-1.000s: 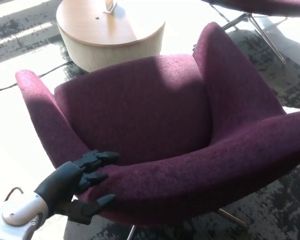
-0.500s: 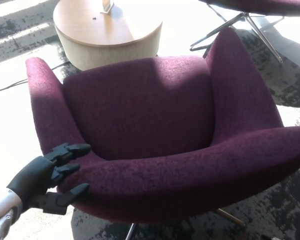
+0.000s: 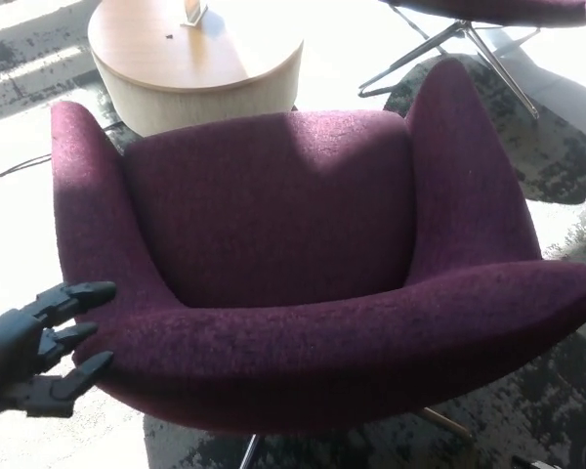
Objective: The robot stands in front of a sofa and uses its left hand to push the left side of the sofa
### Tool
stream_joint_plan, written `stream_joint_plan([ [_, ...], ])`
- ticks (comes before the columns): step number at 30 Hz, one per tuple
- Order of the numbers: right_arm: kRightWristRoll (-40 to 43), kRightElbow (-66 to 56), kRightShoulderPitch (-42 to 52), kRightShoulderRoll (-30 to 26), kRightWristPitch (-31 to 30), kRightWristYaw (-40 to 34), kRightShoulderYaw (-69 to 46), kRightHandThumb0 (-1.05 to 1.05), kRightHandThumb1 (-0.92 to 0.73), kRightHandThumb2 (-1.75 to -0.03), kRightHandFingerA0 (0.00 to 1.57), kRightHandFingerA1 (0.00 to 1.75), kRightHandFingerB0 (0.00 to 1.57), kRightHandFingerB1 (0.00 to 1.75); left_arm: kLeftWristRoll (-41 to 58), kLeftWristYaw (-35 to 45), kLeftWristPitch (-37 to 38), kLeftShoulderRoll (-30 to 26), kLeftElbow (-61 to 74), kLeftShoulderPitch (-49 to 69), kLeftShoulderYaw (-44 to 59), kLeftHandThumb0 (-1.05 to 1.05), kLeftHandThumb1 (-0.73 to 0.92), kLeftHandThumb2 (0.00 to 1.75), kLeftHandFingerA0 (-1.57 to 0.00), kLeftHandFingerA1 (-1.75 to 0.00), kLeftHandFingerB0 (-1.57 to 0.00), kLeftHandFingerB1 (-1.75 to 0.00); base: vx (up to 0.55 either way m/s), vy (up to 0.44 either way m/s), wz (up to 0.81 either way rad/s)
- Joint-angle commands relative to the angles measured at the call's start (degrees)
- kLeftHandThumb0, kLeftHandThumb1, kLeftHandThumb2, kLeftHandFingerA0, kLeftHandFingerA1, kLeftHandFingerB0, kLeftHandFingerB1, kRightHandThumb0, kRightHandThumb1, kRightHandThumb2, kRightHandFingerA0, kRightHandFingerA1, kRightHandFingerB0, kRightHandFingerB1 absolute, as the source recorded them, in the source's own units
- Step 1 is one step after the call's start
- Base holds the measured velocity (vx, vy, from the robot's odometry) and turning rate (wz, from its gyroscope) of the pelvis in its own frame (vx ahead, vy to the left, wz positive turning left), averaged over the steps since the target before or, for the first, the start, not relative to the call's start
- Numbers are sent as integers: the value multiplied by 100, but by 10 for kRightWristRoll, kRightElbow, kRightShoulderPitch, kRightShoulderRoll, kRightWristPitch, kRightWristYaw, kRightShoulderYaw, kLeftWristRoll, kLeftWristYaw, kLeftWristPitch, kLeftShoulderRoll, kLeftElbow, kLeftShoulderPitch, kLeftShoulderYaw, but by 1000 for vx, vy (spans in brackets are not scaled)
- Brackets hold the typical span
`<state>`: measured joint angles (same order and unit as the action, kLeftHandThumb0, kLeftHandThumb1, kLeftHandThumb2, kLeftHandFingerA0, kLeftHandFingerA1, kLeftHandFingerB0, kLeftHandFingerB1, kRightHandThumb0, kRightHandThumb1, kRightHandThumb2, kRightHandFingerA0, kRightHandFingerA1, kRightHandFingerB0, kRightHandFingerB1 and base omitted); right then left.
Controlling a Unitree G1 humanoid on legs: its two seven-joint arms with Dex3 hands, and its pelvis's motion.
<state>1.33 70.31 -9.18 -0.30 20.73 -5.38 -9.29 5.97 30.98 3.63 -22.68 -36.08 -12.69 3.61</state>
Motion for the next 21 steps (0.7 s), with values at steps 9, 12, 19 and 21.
stream_joint_plan([
  [9, -13, -1, 11, -7, 12, -19, 8, -79, -72, -85, 58, 53, 49, 44, 16, 14, -1, -26, -37, 26, 37, -39, 45, 106, -5, -51, 0, -48, 0, 0, 0],
  [12, -13, -1, 12, -7, 12, -20, 9, -79, -72, -85, 58, 53, 49, 44, 16, 15, 0, -26, -38, 26, 39, -39, 45, 106, -5, -51, 0, -48, 0, 0, 0],
  [19, -9, 1, 15, -4, 7, -5, 10, -80, -72, -84, 55, 50, 47, 43, 57, 23, 11, -17, -1, 60, 81, -91, 61, 103, -6, -51, -5, -47, 0, 0, 0],
  [21, -8, 1, 18, -3, 9, -6, 9, -73, -85, -66, 61, 45, 51, 35, 81, -39, 93, 32, 52, 142, 139, -90, 64, 116, -1, -48, -12, -41, 0, 0, 0],
])
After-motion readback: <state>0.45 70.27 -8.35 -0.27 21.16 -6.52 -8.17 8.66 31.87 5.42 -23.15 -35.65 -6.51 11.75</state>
